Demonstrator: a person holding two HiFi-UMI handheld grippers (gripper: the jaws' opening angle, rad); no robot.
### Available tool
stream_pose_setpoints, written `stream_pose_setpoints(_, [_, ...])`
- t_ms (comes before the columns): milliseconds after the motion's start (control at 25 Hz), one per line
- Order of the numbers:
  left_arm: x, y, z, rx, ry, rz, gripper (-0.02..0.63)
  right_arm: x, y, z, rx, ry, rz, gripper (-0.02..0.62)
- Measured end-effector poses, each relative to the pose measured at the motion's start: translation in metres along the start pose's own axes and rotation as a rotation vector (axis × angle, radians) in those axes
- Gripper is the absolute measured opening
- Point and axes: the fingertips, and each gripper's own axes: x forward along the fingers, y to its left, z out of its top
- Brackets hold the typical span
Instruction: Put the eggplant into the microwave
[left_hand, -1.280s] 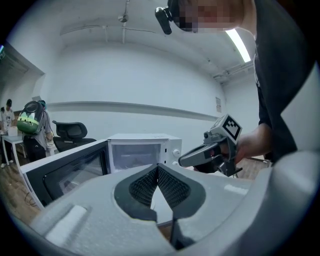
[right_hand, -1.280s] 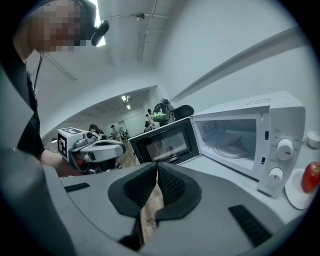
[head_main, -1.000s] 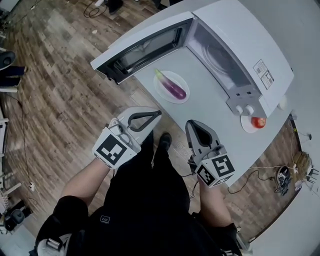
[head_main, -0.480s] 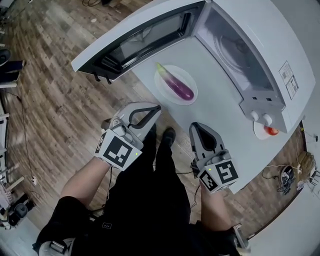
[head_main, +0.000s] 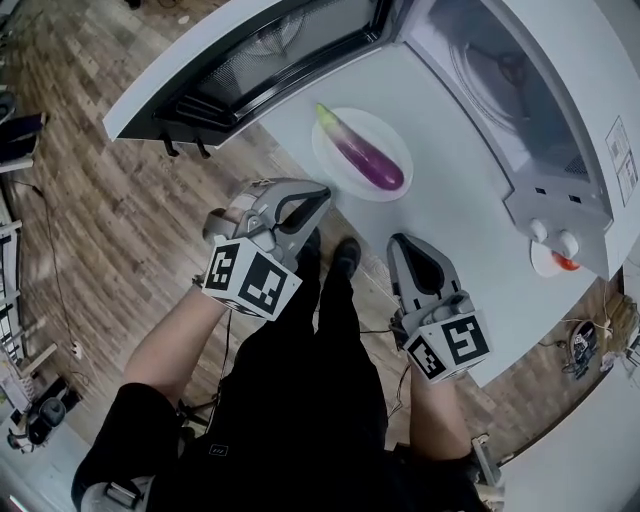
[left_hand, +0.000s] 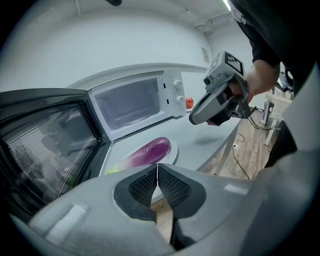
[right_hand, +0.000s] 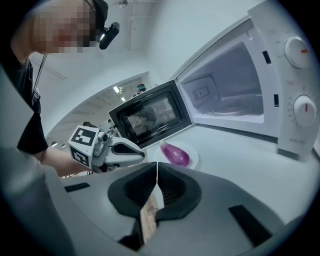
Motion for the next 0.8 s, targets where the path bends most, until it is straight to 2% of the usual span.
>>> stream_pose_setpoints(200, [0.015,-0.007,-0.014,0.096,0.082,-0.031,0.009,-0.003,-0.002,-0.005,0.013,-0.002,-0.012,0.017])
stream_pose_setpoints(480, [0.031,-0.011,-0.024,0.199,0.154,-0.048,0.014,-0.012,-0.007,-0.008,0.026,-0.011,-0.033,0.017])
stream_pose_setpoints(560, [0.035,-0.012,-0.026,0.214,0.173,-0.06,0.096,-0.014,-0.009,-0.009,0.03,-0.014,-0.037,0.017])
stream_pose_setpoints(800, [0.041,-0.009,-0.027,0.299,0.205,-0.037,0.114,-0.017,-0.011,-0.011,0.035,-0.02,-0.044,0.017])
